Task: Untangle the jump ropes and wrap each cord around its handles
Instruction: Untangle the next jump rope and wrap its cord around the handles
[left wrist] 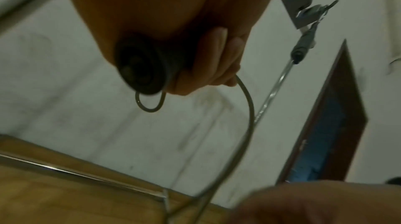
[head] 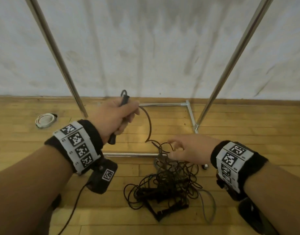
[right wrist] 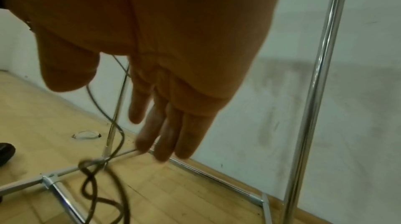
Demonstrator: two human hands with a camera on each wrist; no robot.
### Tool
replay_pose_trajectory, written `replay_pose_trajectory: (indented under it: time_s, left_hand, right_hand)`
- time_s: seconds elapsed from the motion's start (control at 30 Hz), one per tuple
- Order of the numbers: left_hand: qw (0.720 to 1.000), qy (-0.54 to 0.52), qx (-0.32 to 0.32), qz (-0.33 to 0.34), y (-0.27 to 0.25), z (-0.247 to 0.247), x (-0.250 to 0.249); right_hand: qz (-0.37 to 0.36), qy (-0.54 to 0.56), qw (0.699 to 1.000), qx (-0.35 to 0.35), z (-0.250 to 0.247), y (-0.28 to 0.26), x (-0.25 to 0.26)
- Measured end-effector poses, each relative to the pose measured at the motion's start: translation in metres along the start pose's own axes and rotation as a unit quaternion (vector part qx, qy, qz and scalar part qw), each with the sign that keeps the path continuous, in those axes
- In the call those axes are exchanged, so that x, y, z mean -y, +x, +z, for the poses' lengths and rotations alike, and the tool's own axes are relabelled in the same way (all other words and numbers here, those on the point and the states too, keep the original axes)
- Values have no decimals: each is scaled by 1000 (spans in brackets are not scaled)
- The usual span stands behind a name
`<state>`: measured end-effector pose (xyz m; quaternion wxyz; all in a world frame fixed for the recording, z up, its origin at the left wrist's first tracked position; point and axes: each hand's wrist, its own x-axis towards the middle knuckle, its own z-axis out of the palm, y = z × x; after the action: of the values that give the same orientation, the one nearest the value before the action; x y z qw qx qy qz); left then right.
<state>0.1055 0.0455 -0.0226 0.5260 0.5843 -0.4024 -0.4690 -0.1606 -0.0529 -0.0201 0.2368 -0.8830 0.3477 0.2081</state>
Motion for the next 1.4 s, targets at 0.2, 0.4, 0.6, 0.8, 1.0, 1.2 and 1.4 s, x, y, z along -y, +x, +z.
replay_pose_trajectory:
  time_s: [0.2,0.4,0.6,0.8,1.0,1.2,1.4]
  left_hand:
    - [992,-55,114,6,-15,44,-8]
    - [993,-113,21,31,-13,35,-18]
    - [934,-264,-232,66,0,-39,-46]
    - [986,-82,-144,8,-4,-48,-29]
    - [996,18,86,-11,-12,28,-19]
    - [1000,-17,0,14,-17,37,-18]
    - [950,-253,-172,66,-10,-13,-46]
  right_hand:
    - [-140,277,948,-75,-5,-12,37]
    - [-148,301,940,-60,15,-3,39]
    - [51,-24,993,106,42,8,-51]
    - [67,139,985,-77,15,0,-71]
    - [-116,331,934,-69,-4,-10,6]
    - [-143,355,921,-73,4,-14,32]
    - [6,326,945,-41,14,0,-14]
